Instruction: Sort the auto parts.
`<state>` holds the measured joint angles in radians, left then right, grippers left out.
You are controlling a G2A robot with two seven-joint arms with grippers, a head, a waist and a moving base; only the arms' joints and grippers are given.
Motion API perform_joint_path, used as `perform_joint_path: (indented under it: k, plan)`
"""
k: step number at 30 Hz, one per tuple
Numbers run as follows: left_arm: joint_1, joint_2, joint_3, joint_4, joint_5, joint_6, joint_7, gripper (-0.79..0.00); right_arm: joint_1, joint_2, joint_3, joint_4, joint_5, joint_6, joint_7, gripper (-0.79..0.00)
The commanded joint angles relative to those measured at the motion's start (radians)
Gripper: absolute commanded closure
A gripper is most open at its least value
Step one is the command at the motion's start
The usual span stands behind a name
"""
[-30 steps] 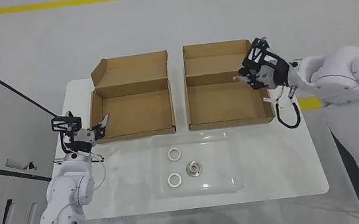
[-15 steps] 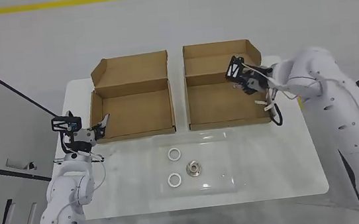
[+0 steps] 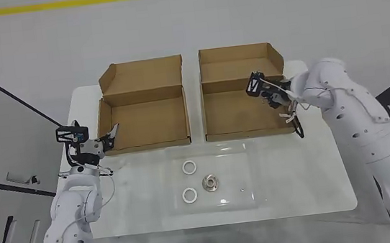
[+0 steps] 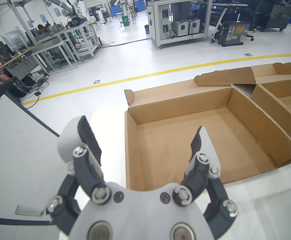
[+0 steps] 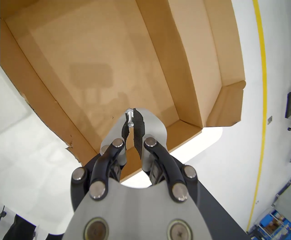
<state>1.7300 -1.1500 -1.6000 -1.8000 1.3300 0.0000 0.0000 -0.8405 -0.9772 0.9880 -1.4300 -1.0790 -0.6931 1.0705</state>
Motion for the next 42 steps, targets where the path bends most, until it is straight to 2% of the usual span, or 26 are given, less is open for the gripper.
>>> perform_joint_path:
  k: [1,30,31,36,37,39,40,42]
  plan:
    - [0.0,0.0,0.0,0.0,0.0,0.0,0.0,-0.785,0.006,-0.001,-0.005,0.015,0.0,-0.01,0.003,0.0]
    - [0.0,0.0,0.0,0.0,0.0,0.0,0.0,-0.785,0.042,-0.034,-0.126,0.181,-0.057,-0.016,-0.076,-0.003]
    - [0.0,0.0,0.0,0.0,0.0,0.0,0.0,-0.785,0.043,-0.035,-0.128,0.184,-0.058,-0.016,-0.075,-0.12]
    - [0.0,0.0,0.0,0.0,0.0,0.0,0.0,-0.785,0.046,-0.038,-0.131,0.193,-0.049,-0.014,-0.077,-0.363]
    - [0.0,0.0,0.0,0.0,0.0,0.0,0.0,-0.785,0.045,-0.038,-0.13,0.194,-0.043,-0.011,-0.081,-0.379]
    - [0.0,0.0,0.0,0.0,0.0,0.0,0.0,-0.785,0.045,-0.038,-0.129,0.192,-0.038,-0.01,-0.078,-0.708]
    - [0.0,0.0,0.0,0.0,0.0,0.0,0.0,-0.785,0.044,-0.038,-0.127,0.19,-0.033,-0.007,-0.079,-0.785]
    - [0.0,0.0,0.0,0.0,0.0,0.0,0.0,-0.785,0.04,-0.037,-0.121,0.184,-0.016,-0.003,-0.076,-0.785]
